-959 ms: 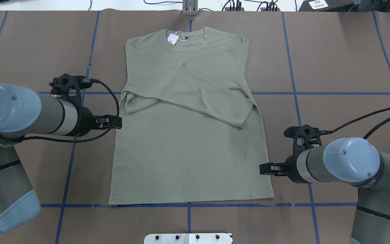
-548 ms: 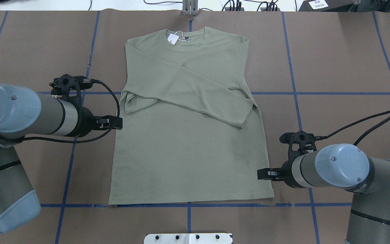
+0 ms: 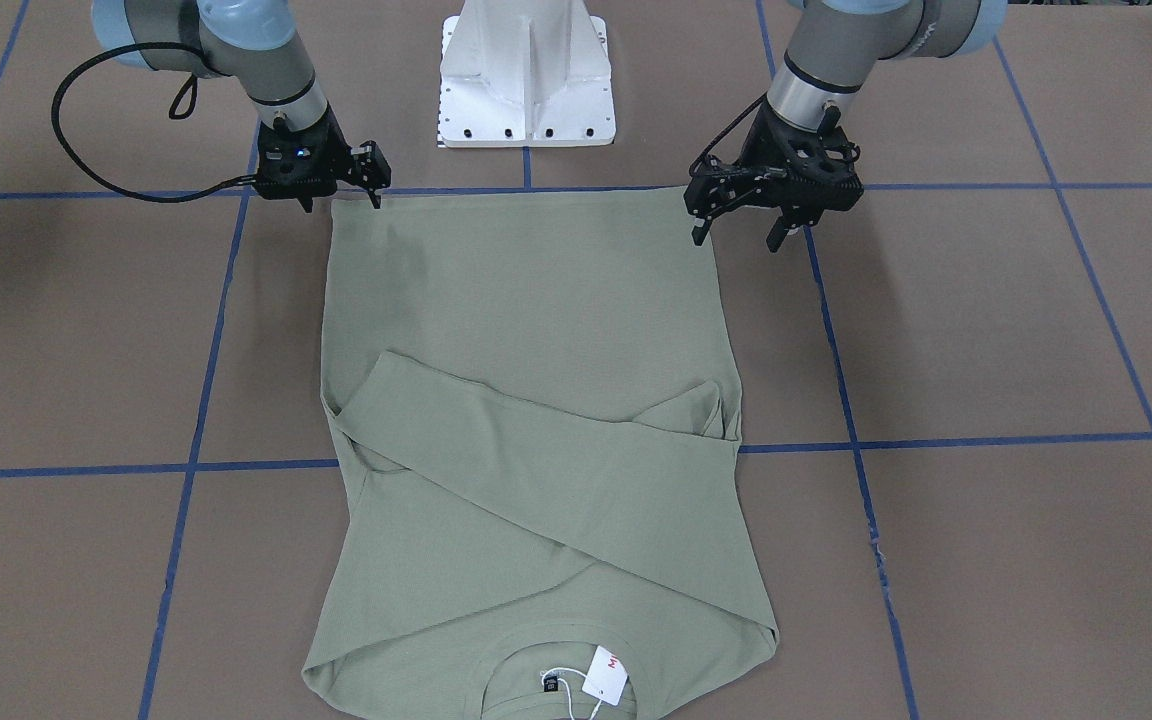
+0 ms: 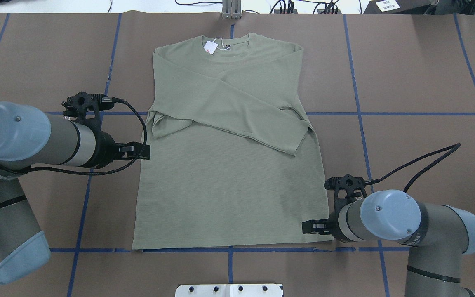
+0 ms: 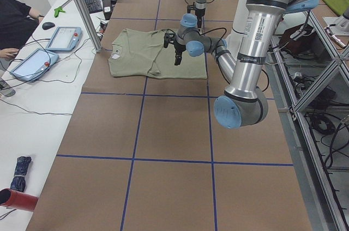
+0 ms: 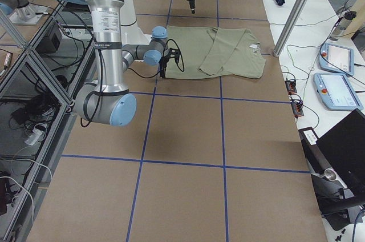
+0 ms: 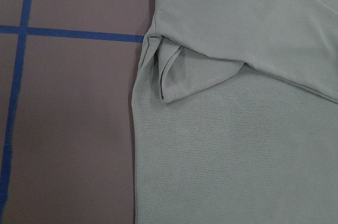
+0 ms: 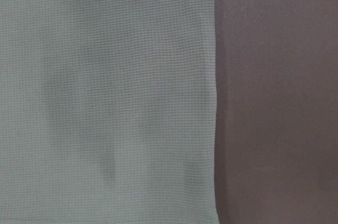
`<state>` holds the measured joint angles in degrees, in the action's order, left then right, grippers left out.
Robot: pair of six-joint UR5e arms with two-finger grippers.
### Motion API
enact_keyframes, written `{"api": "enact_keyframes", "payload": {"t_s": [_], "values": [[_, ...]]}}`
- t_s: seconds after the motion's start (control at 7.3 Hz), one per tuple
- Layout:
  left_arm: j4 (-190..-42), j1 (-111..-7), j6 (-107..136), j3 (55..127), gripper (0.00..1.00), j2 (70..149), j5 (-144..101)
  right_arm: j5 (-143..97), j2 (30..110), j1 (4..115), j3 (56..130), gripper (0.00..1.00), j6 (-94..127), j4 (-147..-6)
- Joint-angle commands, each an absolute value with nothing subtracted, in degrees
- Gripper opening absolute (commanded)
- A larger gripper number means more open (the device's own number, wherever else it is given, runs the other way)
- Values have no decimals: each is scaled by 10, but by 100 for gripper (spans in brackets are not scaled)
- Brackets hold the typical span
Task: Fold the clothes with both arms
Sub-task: 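Lower the right gripper to the hem corner nearest it and grasp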
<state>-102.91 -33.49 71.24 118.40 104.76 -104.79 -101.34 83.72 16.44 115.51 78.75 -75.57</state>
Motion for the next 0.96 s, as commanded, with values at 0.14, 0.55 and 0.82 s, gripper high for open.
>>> {"api": "enact_keyframes", "payload": {"t_s": [0.14,0.55,0.82], "values": [[-1029,-335,715,1185,100,1049,-1049,-1014,830,160,1138,99,787,-756],[-1031,-334,719,1190,100,1052,-1049,-1019,834,160,1137,96,787,-755],[-1031,-334,719,1190,100,1052,-1049,-1021,835,162,1136,85,787,-755]]}}
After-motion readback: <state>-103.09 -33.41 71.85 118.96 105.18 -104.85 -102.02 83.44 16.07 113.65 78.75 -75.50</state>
